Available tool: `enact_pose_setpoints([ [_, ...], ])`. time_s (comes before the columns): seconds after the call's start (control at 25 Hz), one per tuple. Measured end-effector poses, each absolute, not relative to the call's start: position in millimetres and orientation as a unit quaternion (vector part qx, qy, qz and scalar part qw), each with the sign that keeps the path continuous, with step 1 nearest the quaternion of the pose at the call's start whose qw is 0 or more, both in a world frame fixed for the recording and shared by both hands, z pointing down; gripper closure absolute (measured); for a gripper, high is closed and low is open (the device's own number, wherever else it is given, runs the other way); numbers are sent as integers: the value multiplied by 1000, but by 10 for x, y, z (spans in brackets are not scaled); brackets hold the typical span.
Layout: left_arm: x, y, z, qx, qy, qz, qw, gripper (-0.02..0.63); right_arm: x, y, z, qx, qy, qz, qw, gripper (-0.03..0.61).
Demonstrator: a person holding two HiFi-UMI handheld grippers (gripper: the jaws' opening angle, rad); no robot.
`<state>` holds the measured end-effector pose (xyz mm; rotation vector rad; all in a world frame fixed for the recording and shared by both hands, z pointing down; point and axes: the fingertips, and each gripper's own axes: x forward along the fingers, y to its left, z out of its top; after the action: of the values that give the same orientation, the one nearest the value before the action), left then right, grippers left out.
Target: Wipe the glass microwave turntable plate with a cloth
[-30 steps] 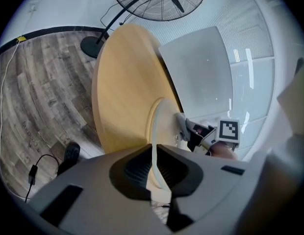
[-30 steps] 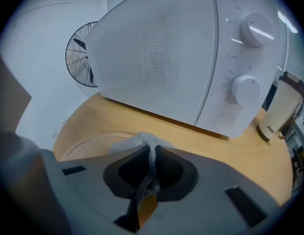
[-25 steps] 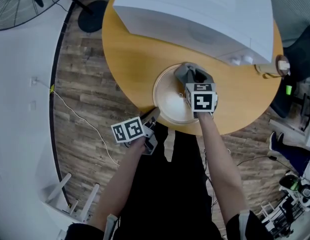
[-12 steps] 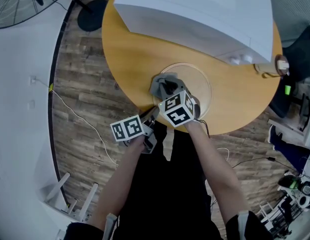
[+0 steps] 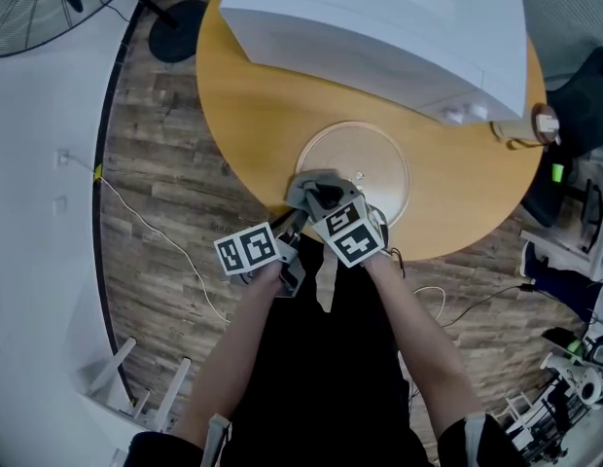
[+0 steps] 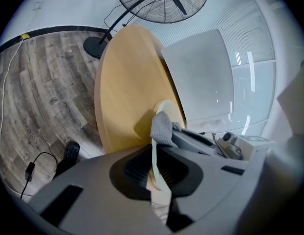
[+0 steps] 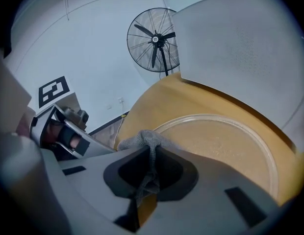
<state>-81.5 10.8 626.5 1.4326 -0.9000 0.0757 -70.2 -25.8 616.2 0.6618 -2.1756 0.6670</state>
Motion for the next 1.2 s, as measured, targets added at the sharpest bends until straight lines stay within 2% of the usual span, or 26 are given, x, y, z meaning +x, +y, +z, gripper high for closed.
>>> enact_pose_setpoints([
  [0.28,-827,109,6263,631,-402,31,662,591,-548,2,6150,276,-831,347,335,538],
  [0.76,-827,121,6268,632,-401,36,662,591,-224,468,6188,273,-829,357,332,537],
  [1.2,-821,131,6265,634,-394,39,664,591,412,613,6221,301,-811,353,356,532],
])
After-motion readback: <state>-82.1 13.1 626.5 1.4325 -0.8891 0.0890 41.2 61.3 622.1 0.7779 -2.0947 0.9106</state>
